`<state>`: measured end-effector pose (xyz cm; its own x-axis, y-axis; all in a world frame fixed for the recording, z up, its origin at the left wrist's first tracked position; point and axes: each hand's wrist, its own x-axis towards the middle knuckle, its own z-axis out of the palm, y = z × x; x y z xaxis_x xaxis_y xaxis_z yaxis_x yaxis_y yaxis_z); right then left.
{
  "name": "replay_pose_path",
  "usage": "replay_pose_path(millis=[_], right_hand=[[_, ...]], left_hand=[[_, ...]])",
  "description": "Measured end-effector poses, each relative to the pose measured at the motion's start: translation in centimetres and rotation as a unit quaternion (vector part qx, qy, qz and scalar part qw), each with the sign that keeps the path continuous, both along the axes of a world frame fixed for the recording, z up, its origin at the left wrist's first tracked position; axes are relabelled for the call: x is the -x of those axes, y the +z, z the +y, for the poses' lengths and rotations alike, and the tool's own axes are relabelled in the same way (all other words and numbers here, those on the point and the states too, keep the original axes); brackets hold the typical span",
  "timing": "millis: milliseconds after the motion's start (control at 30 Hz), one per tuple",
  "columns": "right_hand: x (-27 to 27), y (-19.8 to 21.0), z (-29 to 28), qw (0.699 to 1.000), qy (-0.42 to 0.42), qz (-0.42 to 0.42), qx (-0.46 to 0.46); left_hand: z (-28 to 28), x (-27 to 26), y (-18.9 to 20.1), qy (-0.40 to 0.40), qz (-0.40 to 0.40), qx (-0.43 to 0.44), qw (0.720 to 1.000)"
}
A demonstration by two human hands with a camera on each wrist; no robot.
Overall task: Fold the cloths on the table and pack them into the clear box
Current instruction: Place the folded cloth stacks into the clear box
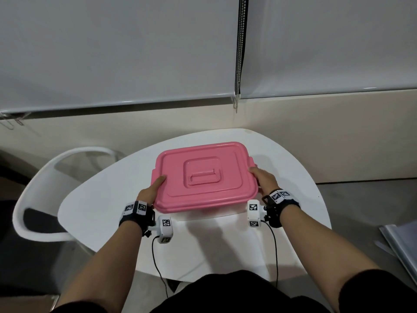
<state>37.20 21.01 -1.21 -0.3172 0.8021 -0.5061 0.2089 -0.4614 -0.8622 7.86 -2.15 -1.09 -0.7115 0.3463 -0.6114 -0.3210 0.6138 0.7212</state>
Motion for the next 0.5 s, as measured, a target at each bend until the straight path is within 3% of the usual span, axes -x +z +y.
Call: replay_pose_path(millis=[133,200,500], right_hand=[[1.1,1.1,-0.4,0.991,-0.013,-0.071,-0.11],[1.6,1.1,-0.8,0.985,-0.011,-0.093,-0.143],[2.6,0.8,-1.2,0.976,-0.046,-0.134,-0.168]], left_hand=[[0.7,-0.7,1.4,-0.01,0.196,0.043,0.98],[1.0,-1.0,1.6,-0.016,0.257,0.054,0.965],[1.4,-1.0,1.0,-0.028,0.315,0.06,0.947]])
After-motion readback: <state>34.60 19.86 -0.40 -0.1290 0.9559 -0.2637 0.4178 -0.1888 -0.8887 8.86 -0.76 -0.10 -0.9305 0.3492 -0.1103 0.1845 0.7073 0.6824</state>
